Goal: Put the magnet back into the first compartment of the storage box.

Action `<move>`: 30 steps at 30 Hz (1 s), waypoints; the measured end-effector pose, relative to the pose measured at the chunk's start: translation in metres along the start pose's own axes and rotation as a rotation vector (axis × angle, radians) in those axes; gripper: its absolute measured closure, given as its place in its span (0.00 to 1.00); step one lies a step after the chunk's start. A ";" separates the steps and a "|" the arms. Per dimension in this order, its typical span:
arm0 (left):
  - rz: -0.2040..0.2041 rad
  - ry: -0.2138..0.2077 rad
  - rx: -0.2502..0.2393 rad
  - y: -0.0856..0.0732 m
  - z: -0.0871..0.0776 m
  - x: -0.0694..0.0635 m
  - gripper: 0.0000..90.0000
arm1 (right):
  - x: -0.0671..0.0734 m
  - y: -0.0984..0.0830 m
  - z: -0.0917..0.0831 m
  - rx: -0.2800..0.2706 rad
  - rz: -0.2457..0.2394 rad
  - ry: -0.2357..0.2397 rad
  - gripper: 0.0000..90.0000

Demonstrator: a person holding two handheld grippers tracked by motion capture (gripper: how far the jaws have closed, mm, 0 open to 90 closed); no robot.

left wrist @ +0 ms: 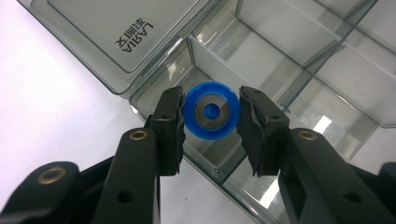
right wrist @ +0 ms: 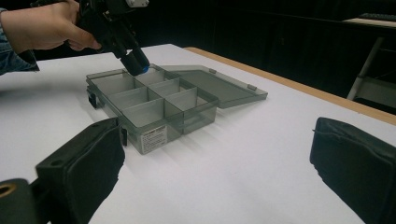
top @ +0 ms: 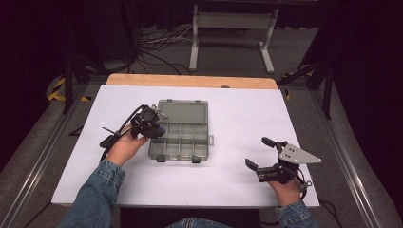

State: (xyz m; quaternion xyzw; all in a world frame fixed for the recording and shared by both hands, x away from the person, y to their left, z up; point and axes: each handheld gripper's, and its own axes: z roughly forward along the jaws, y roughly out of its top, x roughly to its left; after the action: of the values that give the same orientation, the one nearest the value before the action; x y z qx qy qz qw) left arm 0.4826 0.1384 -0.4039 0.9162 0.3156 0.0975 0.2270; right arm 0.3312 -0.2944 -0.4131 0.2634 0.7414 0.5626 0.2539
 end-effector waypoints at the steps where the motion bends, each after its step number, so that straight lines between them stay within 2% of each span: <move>1: 0.001 0.000 0.002 0.000 0.000 0.000 0.69 | 0.000 0.000 0.000 0.000 0.000 0.000 0.04; 12: 0.004 -0.001 0.000 0.000 0.004 0.000 0.67 | 0.000 0.000 0.001 0.001 0.004 0.000 0.04; 18: 0.000 0.004 -0.009 0.000 0.000 -0.001 0.63 | 0.000 0.000 0.001 0.000 0.005 0.000 0.04; 19: 0.009 -0.003 -0.021 0.000 -0.002 0.000 0.63 | 0.000 0.000 0.001 -0.001 0.005 0.001 0.04; 22: 0.010 -0.011 -0.046 0.000 -0.007 -0.001 0.59 | 0.000 0.000 0.001 -0.001 0.005 -0.001 0.04; 23: 0.015 -0.019 -0.076 -0.001 -0.013 -0.002 0.56 | 0.000 0.000 0.001 -0.002 0.005 -0.001 0.04; 25: 0.014 -0.023 -0.094 -0.002 -0.018 -0.004 0.54 | 0.000 0.000 0.001 -0.002 0.005 -0.001 0.04; 27: 0.015 -0.035 -0.124 -0.003 -0.025 -0.005 0.42 | -0.001 0.000 0.001 -0.001 0.006 -0.002 0.04; 30: 0.015 -0.051 -0.151 -0.005 -0.032 -0.006 0.31 | -0.001 0.000 0.001 -0.001 0.006 -0.004 0.04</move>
State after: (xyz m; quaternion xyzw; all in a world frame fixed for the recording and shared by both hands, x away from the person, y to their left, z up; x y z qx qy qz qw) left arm 0.4648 0.1496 -0.3782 0.9009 0.2946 0.0993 0.3028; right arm 0.3325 -0.2942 -0.4131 0.2666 0.7398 0.5633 0.2536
